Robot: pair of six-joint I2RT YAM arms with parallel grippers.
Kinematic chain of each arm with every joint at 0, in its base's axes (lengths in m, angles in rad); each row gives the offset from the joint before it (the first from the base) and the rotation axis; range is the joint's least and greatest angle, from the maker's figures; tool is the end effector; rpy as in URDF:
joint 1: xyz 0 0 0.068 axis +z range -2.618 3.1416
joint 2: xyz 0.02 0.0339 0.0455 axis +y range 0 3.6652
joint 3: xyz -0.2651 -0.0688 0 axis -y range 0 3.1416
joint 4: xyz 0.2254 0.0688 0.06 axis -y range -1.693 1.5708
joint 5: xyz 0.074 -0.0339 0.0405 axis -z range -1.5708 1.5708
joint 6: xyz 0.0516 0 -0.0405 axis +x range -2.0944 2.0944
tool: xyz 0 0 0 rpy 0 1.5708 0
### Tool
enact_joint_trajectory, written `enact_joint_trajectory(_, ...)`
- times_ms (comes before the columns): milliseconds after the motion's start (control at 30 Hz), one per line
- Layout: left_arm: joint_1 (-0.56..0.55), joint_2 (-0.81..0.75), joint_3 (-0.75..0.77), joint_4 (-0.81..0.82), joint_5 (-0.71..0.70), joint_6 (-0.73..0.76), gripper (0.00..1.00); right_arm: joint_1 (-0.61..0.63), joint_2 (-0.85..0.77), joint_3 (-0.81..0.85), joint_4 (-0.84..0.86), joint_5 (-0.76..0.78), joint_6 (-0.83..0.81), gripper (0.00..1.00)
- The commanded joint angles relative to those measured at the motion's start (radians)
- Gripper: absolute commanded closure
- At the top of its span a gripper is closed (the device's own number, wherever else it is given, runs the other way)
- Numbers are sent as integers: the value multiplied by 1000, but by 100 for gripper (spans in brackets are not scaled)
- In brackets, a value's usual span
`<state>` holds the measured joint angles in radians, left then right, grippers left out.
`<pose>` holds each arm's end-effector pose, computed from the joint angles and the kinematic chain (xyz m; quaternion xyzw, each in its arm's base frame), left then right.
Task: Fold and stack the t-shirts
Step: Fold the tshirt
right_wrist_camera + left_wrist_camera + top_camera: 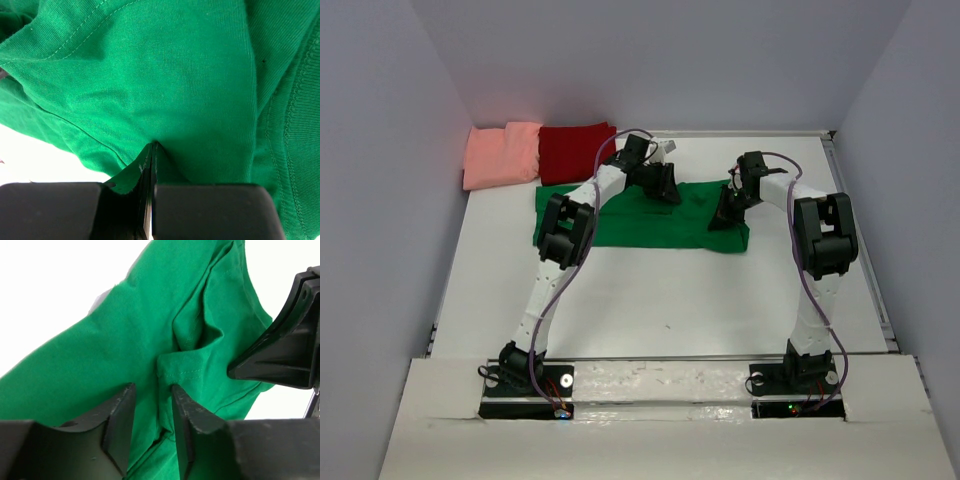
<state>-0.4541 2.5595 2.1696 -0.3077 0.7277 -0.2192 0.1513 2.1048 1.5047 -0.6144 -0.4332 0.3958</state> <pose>0.4873 -0.2760 0.1568 0.2487 0.8234 -0.4349 0.2665 0.4090 0.0843 0.1507 0.0794 0.9586 0.2504 0.1095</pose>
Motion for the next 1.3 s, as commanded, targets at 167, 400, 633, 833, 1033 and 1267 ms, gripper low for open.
enact_joint_trajectory(167,-1,8,70,32,91,-25,57,4,-16,-4,-22,37,-21,100)
enact_joint_trajectory(400,-3,21,76,68,176,-57,56,4,-12,-11,-25,42,-18,100)
enact_joint_trajectory(633,-3,42,76,70,182,-75,77,4,-16,-9,-27,44,-18,100)
enact_joint_trajectory(833,-3,42,61,67,170,-82,100,4,-22,-12,-27,45,-18,100)
enact_joint_trajectory(1033,2,4,38,59,70,-63,100,4,-23,-11,-27,44,-18,100)
enact_joint_trajectory(1267,8,-4,38,53,47,-60,59,4,-25,-14,-28,42,-20,100)
